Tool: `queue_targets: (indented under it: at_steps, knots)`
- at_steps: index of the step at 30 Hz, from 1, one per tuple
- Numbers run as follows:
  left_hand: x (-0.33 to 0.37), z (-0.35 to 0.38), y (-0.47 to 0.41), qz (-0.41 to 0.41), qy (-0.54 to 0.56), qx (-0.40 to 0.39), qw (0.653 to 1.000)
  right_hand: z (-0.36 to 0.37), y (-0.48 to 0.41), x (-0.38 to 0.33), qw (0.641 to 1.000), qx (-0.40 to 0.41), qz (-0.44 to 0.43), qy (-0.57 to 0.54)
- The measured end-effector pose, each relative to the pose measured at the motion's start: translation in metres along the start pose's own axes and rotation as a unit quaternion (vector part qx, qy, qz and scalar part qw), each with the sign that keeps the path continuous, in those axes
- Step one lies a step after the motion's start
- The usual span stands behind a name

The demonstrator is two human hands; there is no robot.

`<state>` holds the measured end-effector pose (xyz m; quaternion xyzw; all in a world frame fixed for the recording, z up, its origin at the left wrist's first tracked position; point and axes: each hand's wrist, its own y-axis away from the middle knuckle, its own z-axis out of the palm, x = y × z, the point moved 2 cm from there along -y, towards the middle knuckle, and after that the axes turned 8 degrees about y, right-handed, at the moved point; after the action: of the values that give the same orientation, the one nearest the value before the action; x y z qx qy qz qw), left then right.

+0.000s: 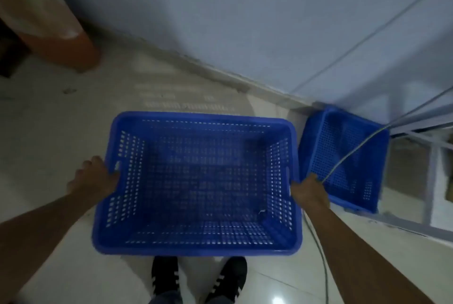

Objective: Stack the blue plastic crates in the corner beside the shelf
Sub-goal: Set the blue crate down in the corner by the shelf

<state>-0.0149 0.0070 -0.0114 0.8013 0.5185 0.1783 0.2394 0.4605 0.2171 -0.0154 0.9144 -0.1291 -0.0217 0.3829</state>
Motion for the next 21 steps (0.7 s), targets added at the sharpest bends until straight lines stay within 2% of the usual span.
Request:
queue_targets:
  at_steps: [4, 9, 15, 21]
  knots:
    - [-0.025, 0.047, -0.034, -0.025, 0.052, -0.044, 0.997, 0.041, -0.037, 0.016, 0.998, 0.032, 0.050, -0.009]
    - [-0.027, 0.055, -0.046, -0.001, 0.025, 0.012, 1.000, 0.074, -0.049, 0.014, 0.997, 0.062, 0.052, 0.000]
    - [-0.014, 0.023, -0.051, 0.032, 0.017, 0.044, 0.998, 0.056, -0.037, 0.016, 0.996, 0.077, 0.053, -0.006]
    - [0.046, -0.046, -0.050, 0.073, 0.015, 0.036, 0.997, 0.002, -0.008, 0.015, 0.994, 0.072, 0.074, -0.042]
